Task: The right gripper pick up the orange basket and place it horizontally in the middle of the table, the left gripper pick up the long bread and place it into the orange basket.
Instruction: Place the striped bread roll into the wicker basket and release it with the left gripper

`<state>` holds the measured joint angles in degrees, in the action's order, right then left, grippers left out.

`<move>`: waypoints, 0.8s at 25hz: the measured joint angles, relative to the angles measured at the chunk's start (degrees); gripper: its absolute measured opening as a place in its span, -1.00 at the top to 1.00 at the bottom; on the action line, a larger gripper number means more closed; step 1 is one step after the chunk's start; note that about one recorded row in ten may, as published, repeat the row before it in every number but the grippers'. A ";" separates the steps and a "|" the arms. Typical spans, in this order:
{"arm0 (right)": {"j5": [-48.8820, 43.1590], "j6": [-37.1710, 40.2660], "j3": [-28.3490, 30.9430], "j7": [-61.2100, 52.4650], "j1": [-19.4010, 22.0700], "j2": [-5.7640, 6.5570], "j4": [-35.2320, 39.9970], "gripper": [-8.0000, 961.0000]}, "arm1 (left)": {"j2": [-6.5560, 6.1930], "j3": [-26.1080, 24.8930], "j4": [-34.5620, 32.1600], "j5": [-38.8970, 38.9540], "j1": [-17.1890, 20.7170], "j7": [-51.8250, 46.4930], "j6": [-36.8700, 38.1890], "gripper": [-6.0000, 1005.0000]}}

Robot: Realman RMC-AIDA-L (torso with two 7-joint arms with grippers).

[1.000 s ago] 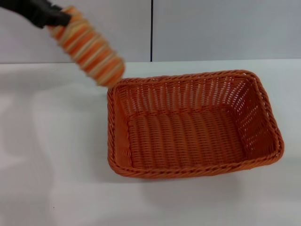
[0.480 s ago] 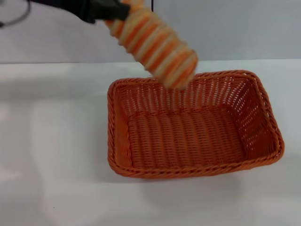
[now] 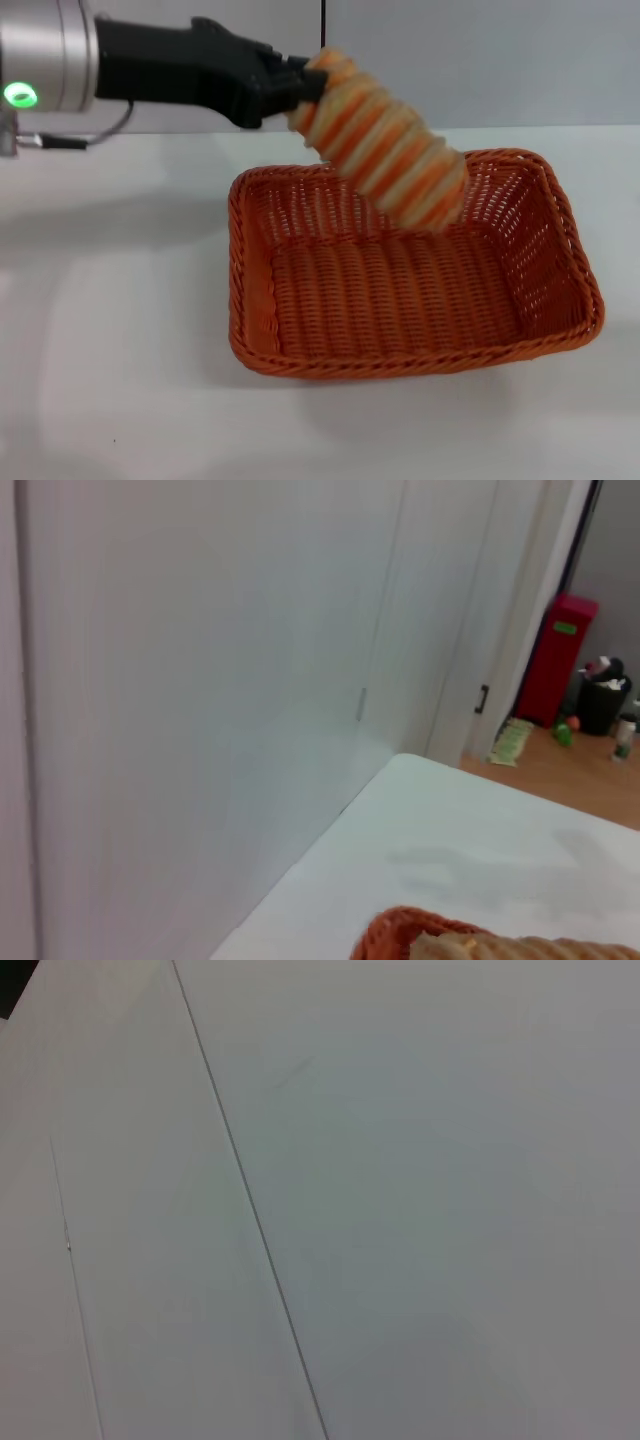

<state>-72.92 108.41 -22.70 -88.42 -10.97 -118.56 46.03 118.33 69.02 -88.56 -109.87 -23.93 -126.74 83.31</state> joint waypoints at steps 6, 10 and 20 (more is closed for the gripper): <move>-0.05 -0.40 -0.04 0.14 0.08 0.02 -0.80 -0.11 | 0.04 4.91 3.18 2.44 3.06 4.67 -4.64 0.74; -0.17 -0.48 0.11 0.27 0.01 0.11 -1.64 -0.11 | 0.06 6.85 6.84 5.87 3.82 9.13 -5.63 0.74; -1.00 -1.50 0.15 0.36 -0.33 0.85 -1.65 -0.11 | -0.07 7.41 14.37 13.54 5.53 19.48 -8.16 0.71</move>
<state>-73.92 106.91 -22.55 -88.06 -11.30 -117.71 44.38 118.26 76.44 -74.19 -96.34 -18.40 -107.26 75.15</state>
